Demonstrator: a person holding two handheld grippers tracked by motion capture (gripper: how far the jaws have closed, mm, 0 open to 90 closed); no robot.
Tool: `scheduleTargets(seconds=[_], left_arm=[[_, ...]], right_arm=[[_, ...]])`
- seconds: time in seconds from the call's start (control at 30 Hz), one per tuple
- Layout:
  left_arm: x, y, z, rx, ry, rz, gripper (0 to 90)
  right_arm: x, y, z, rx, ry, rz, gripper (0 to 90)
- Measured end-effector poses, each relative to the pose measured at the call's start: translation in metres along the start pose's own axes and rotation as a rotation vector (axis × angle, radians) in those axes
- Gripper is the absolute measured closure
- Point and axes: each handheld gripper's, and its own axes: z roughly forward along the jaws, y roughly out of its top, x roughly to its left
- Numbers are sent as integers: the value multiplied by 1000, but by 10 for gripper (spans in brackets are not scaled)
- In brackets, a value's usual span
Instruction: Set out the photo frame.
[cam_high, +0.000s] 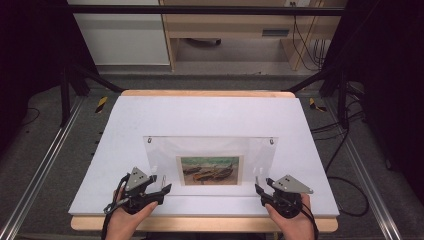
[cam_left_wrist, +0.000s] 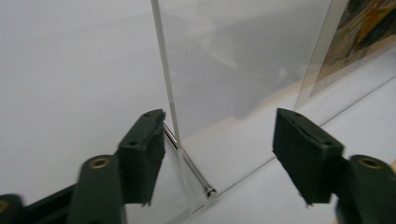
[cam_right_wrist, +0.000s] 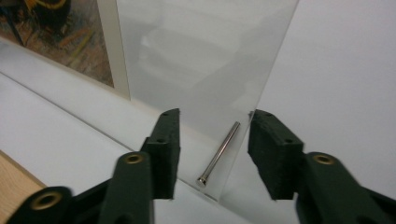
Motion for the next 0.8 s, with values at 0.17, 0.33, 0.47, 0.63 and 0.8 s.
scheduleTargets(seconds=[0.17, 0.33, 0.47, 0.63, 0.8], left_arm=[[1, 1, 0, -27, 7, -9, 192], [5, 4, -6, -57, 3, -5, 131], [7, 5, -9, -78, -9, -9, 95], [15, 6, -15, -96, -9, -6, 70], [33, 7, -28, -134, 39, 14, 66]], right_arm=[[2, 3, 0, -23, -24, 2, 299], [2, 7, -1, -55, -45, -19, 175], [0, 8, -3, -74, -46, -20, 143], [-4, 7, -5, -67, -45, -2, 116], [-14, 6, -11, -86, -33, 12, 95]])
